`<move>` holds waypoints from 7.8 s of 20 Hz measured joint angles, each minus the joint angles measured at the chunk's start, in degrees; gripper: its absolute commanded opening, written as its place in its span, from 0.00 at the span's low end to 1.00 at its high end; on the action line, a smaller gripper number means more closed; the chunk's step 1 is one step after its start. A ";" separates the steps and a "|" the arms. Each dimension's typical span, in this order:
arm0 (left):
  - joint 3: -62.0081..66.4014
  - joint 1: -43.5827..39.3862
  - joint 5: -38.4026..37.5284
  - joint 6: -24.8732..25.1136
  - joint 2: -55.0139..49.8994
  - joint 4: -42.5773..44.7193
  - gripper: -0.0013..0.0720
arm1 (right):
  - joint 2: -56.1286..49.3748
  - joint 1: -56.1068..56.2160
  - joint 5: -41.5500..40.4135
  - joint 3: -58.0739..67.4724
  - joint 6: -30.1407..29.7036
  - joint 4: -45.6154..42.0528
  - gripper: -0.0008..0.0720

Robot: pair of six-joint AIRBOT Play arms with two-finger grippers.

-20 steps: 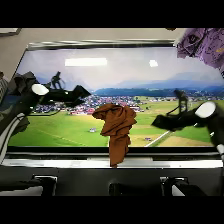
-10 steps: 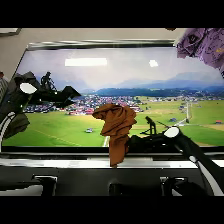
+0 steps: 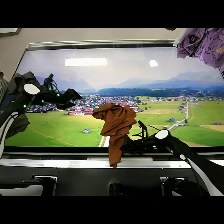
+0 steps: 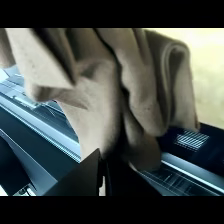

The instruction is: Fold the clothes and pants, and hang the long-sleeved shirts on hangers.

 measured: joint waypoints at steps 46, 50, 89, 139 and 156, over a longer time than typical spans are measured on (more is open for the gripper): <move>37.11 2.82 -15.50 -11.87 31.36 30.53 0.04 | 20.74 -15.80 23.54 80.46 26.84 -51.06 0.05; 27.23 1.95 -15.74 -12.59 26.01 30.80 0.04 | 5.73 -15.80 28.04 80.50 28.65 -51.23 0.05; -10.84 14.78 -3.37 -5.31 17.20 16.85 1.00 | -27.96 -45.66 19.43 46.45 -4.55 -28.13 0.67; 40.98 6.75 -14.56 -5.14 36.76 29.44 0.04 | 18.45 -26.60 20.74 95.06 13.35 -45.27 0.04; 38.88 3.76 -20.48 -6.08 -4.81 28.22 0.05 | -18.38 -26.56 24.17 83.10 19.74 -46.23 0.05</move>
